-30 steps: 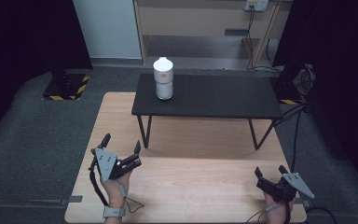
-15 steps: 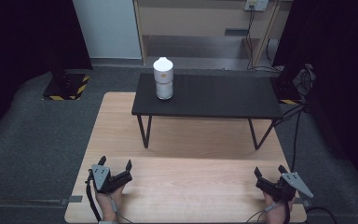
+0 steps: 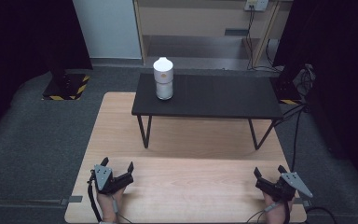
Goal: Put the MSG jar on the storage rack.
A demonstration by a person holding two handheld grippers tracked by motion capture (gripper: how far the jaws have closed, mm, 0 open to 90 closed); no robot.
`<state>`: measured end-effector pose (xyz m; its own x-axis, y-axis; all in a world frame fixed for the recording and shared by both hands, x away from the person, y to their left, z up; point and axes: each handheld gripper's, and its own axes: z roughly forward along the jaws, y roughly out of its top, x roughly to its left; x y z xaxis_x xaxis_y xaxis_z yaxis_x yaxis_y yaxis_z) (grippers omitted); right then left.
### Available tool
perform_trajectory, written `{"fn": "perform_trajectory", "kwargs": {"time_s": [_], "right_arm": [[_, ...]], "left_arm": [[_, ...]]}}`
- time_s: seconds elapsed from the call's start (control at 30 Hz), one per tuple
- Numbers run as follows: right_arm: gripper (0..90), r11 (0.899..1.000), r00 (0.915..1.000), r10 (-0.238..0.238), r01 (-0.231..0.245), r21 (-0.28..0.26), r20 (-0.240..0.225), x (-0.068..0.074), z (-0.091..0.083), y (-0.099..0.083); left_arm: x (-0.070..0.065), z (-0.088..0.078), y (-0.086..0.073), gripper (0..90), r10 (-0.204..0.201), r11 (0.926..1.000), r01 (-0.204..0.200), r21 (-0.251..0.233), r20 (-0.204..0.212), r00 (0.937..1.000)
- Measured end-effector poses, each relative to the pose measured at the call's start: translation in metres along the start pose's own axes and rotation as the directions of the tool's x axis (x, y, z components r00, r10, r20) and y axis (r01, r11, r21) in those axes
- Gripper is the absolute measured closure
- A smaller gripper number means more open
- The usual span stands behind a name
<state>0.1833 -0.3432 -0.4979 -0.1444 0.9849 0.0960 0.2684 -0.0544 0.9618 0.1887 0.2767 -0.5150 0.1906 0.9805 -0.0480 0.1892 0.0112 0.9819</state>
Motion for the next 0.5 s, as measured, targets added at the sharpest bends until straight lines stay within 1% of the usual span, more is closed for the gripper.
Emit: {"fn": "perform_trajectory", "kwargs": {"time_s": [0.17, 0.23, 0.33, 0.5], "right_arm": [[0.8, 1.0, 1.0, 0.005, -0.005, 0.002, -0.002, -0.0006, -0.0001, 0.0002], [0.8, 1.0, 1.0, 0.009, -0.009, 0.003, -0.004, -0.0011, -0.0002, 0.0003], [0.8, 1.0, 0.9999, 0.01, -0.01, 0.003, -0.007, -0.0016, -0.0002, 0.0003], [0.9, 1.0, 0.9998, 0.021, -0.021, 0.002, -0.005, -0.002, -0.0004, 0.0001]], "left_arm": [[-0.001, -0.0004, 0.0001, 0.0, 0.002, 1.0, -0.002, 0.001, -0.002, 1.0], [-0.0063, 0.0001, 0.0015, 0.0, 0.027, 0.9996, -0.027, 0.011, -0.028, 0.9992], [-0.0092, 0.0012, 0.0023, 0.0, 0.05, 0.9986, -0.049, 0.018, -0.031, 0.9983], [-0.0077, 0.0007, 0.0022, 0.0, 0.034, 0.9993, -0.033, 0.016, -0.032, 0.9989]]}}
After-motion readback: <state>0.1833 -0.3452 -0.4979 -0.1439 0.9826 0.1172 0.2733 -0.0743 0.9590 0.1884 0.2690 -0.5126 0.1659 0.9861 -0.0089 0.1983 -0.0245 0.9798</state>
